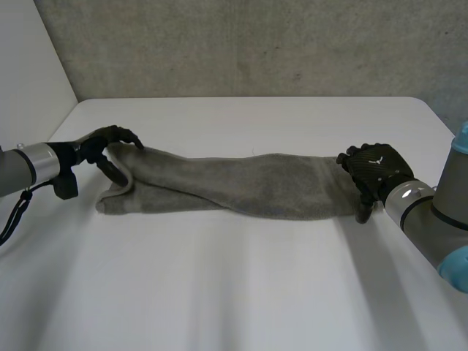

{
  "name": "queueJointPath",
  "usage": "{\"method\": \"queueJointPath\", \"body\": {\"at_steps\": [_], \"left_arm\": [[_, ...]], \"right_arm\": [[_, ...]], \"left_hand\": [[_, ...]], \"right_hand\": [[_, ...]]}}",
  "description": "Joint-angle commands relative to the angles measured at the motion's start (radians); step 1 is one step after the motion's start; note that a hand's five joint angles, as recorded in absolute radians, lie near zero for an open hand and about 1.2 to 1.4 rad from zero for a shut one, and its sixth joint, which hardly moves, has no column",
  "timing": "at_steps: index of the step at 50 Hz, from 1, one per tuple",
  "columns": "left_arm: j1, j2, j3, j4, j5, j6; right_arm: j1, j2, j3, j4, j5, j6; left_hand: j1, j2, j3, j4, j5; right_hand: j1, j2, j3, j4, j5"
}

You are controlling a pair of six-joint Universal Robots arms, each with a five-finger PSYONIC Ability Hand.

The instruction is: Fold the towel.

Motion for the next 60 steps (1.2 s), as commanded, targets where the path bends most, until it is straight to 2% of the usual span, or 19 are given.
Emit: {"method": "queueJointPath", "body": {"at_steps": [1,3,5,8,10,11,13,17,21,30,35,38,44,47,49,51,52,54,60], "left_arm": [[-0.007,0.083,-0.142,0.142,-0.011,0.019],[-0.007,0.085,-0.156,0.197,-0.011,0.018],[-0.008,0.073,-0.15,0.311,-0.018,0.022],[-0.005,0.053,-0.133,0.364,-0.038,0.032],[-0.005,-0.004,-0.079,0.434,-0.121,0.061],[-0.005,-0.004,-0.079,0.434,-0.121,0.061],[-0.007,-0.048,-0.021,0.424,-0.21,0.105],[-0.008,-0.058,-0.01,0.388,-0.259,0.133],[-0.039,-0.035,-0.068,0.319,-0.264,0.145],[-0.044,0.088,-0.211,0.299,-0.288,0.138],[-0.042,0.258,-0.416,0.278,-0.276,0.131],[-0.044,0.292,-0.462,0.279,-0.276,0.131],[-0.064,0.327,-0.574,0.333,-0.291,0.13],[-0.083,0.306,-0.611,0.426,-0.307,0.136],[-0.096,0.281,-0.619,0.485,-0.33,0.139],[-0.12,0.232,-0.613,0.575,-0.401,0.138],[-0.12,0.232,-0.613,0.575,-0.402,0.138],[-0.131,0.194,-0.593,0.632,-0.489,0.142],[-0.145,0.154,-0.531,0.671,-0.581,0.134]], "right_arm": [[-0.004,-0.006,0.039,-0.001,-0.031,0.0],[-0.006,-0.006,0.046,-0.002,-0.034,0.0],[-0.007,-0.006,0.056,-0.007,-0.035,0.0],[-0.007,-0.008,0.072,-0.024,-0.035,0.0],[-0.007,-0.012,0.082,-0.025,-0.037,-0.002],[-0.007,-0.012,0.082,-0.025,-0.037,-0.002],[-0.007,-0.018,0.085,-0.027,-0.037,-0.002],[-0.01,-0.028,0.095,-0.03,-0.035,0.0],[-0.012,-0.028,0.098,-0.03,-0.035,0.0],[-0.013,-0.028,0.117,-0.057,-0.035,0.003],[-0.013,-0.028,0.135,-0.082,-0.037,0.003],[-0.013,-0.028,0.14,-0.09,-0.037,0.003],[-0.01,-0.028,0.151,-0.111,-0.037,0.003],[-0.007,-0.028,0.154,-0.122,-0.037,0.003],[-0.006,-0.028,0.157,-0.125,-0.037,0.003],[-0.003,-0.026,0.16,-0.126,-0.037,0.003],[-0.001,-0.026,0.163,-0.128,-0.037,0.003],[0.001,-0.026,0.166,-0.131,-0.037,0.003],[0.002,-0.024,0.178,-0.133,-0.038,0.003]], "left_hand": [[-0.062,-0.059,-0.062,-0.066,-0.044],[-0.056,-0.053,-0.056,-0.06,-0.038],[-0.047,-0.044,-0.048,-0.051,-0.029],[-0.044,-0.041,-0.045,-0.048,-0.026],[-0.042,-0.038,-0.042,-0.045,-0.023],[-0.042,-0.038,-0.042,-0.045,-0.023],[-0.044,-0.041,-0.045,-0.048,-0.026],[-0.053,-0.05,-0.053,-0.057,-0.035],[-0.068,-0.064,-0.068,-0.071,-0.049],[-0.068,-0.064,-0.068,-0.071,-0.049],[-0.074,-0.07,-0.074,-0.077,-0.055],[-0.074,-0.07,-0.074,-0.077,-0.055],[-0.074,-0.07,-0.074,-0.077,-0.055],[-0.071,-0.067,-0.071,-0.074,-0.052],[-0.068,-0.064,-0.068,-0.071,-0.049],[-0.062,-0.059,-0.062,-0.066,-0.044],[-0.062,-0.059,-0.062,-0.066,-0.044],[-0.059,-0.056,-0.059,-0.063,-0.041],[-0.056,-0.053,-0.056,-0.06,-0.038]], "right_hand": [[-0.05,-0.078,-0.066,-0.086,-0.06],[-0.05,-0.078,-0.066,-0.086,-0.06],[-0.05,-0.078,-0.066,-0.086,-0.06],[-0.05,-0.078,-0.066,-0.086,-0.06],[-0.05,-0.078,-0.066,-0.086,-0.06],[-0.05,-0.078,-0.066,-0.086,-0.06],[-0.05,-0.078,-0.066,-0.086,-0.06],[-0.05,-0.078,-0.066,-0.086,-0.06],[-0.05,-0.078,-0.066,-0.086,-0.06],[-0.05,-0.078,-0.066,-0.086,-0.06],[-0.05,-0.078,-0.066,-0.086,-0.06],[-0.05,-0.078,-0.066,-0.086,-0.06],[-0.05,-0.078,-0.066,-0.086,-0.06],[-0.05,-0.078,-0.066,-0.086,-0.06],[-0.05,-0.078,-0.066,-0.086,-0.06],[-0.05,-0.078,-0.066,-0.086,-0.06],[-0.05,-0.078,-0.066,-0.086,-0.06],[-0.05,-0.078,-0.066,-0.086,-0.06],[-0.05,-0.078,-0.066,-0.086,-0.06]]}}
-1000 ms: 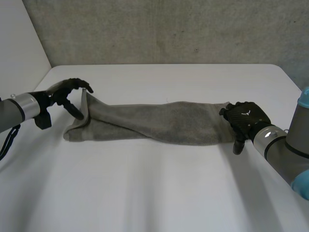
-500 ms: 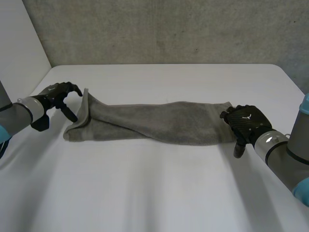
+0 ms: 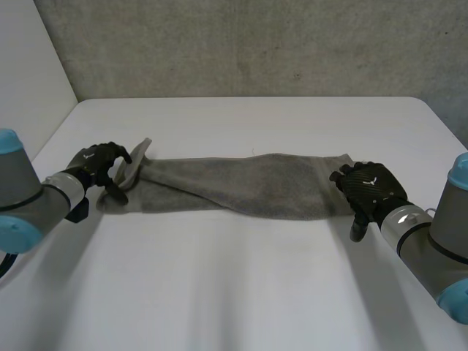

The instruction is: Fold the towel.

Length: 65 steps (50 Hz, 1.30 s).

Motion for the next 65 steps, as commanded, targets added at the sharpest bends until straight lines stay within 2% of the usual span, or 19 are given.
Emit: {"method": "queueJointPath", "body": {"at_steps": [1,14,25,37,42,46,50,52,55,58,60,65], "left_arm": [[-0.02,-0.069,0.089,0.064,-0.129,-0.002],[0.005,-0.139,0.198,0.073,-0.189,-0.01],[0.019,-0.04,0.046,0.014,-0.177,-0.008],[0.132,0.08,-0.101,0.012,-0.168,0.001],[0.135,0.149,-0.18,0.007,-0.105,0.001],[0.131,0.27,-0.29,0.012,-0.012,0.007],[0.12,0.324,-0.351,0.024,0.03,0.021],[0.114,0.342,-0.374,0.03,0.042,0.036],[0.074,0.339,-0.41,0.058,0.05,0.133],[0.056,0.333,-0.414,0.064,0.053,0.178],[0.028,0.295,-0.411,0.064,0.056,0.26],[0.007,0.244,-0.394,0.075,0.051,0.319]], "right_arm": [[0.003,0.002,0.012,-0.002,-0.001,0.0],[0.003,0.002,0.021,-0.012,0.0,-0.011],[-0.004,0.009,0.021,-0.059,0.0,-0.015],[-0.063,0.017,0.015,-0.124,-0.025,-0.014],[-0.074,0.075,-0.009,-0.156,-0.112,-0.014],[-0.091,0.109,-0.032,-0.154,-0.132,-0.012],[-0.103,0.153,-0.06,-0.156,-0.14,-0.014],[-0.103,0.169,-0.071,-0.156,-0.138,-0.015],[-0.103,0.198,-0.092,-0.154,-0.138,-0.017],[-0.103,0.215,-0.104,-0.156,-0.138,-0.02],[-0.103,0.221,-0.109,-0.157,-0.138,-0.024],[-0.103,0.238,-0.12,-0.156,-0.135,-0.046]], "left_hand": [[-0.052,-0.05,-0.051,-0.055,-0.038],[-0.052,-0.05,-0.051,-0.055,-0.038],[-0.069,-0.068,-0.068,-0.073,-0.055],[-0.058,-0.056,-0.057,-0.061,-0.043],[-0.025,-0.024,-0.024,-0.029,-0.011],[-0.011,-0.009,-0.01,-0.014,0.004],[-0.011,-0.009,-0.01,-0.014,0.004],[-0.014,-0.012,-0.013,-0.017,0.001],[-0.005,-0.004,-0.004,-0.009,0.009],[0.051,0.052,0.052,0.047,0.065],[0.101,0.102,0.102,0.097,0.115],[0.101,0.102,0.102,0.097,0.115]], "right_hand": [[-0.049,-0.078,-0.066,-0.086,-0.06],[-0.049,-0.078,-0.066,-0.086,-0.06],[-0.049,-0.078,-0.066,-0.086,-0.06],[0.014,-0.015,-0.003,-0.022,0.003],[0.049,0.02,0.033,0.013,0.038],[0.125,0.096,0.109,0.089,0.114],[0.272,0.243,0.255,0.236,0.261],[0.281,0.252,0.265,0.245,0.27],[0.295,0.267,0.279,0.259,0.284],[0.363,0.335,0.347,0.327,0.352],[0.366,0.338,0.35,0.33,0.355],[0.36,0.332,0.344,0.324,0.349]]}}
